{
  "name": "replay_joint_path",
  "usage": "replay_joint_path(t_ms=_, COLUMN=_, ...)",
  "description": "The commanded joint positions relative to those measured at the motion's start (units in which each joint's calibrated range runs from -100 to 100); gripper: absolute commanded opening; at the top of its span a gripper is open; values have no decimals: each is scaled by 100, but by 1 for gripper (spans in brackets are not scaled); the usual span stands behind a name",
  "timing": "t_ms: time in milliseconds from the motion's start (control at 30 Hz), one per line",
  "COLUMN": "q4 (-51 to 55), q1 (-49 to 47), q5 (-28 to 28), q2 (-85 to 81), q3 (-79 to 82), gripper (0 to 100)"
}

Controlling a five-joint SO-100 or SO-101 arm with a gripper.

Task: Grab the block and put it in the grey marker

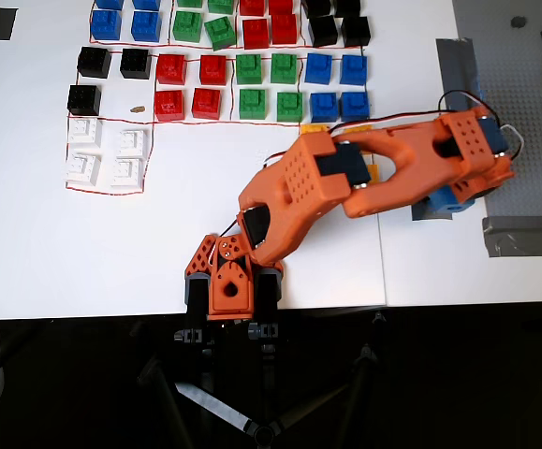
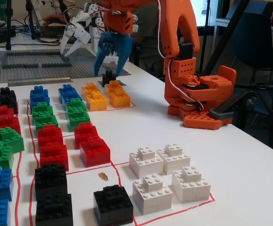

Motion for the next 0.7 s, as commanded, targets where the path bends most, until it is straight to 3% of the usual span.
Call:
replay_joint_path(t_ms=0, q4=110, q1=-102, q5=-5, q2=-984, q3=-693, gripper=28)
replay_joint_path(t_ms=433, q4=363, q1=289, q5=156, q2=-1830, q3=-1065, gripper=31)
replay_joint_path(t_ms=667, q4=583, q1=-609, q5=-591, q2=-2823, q3=-184, gripper=28)
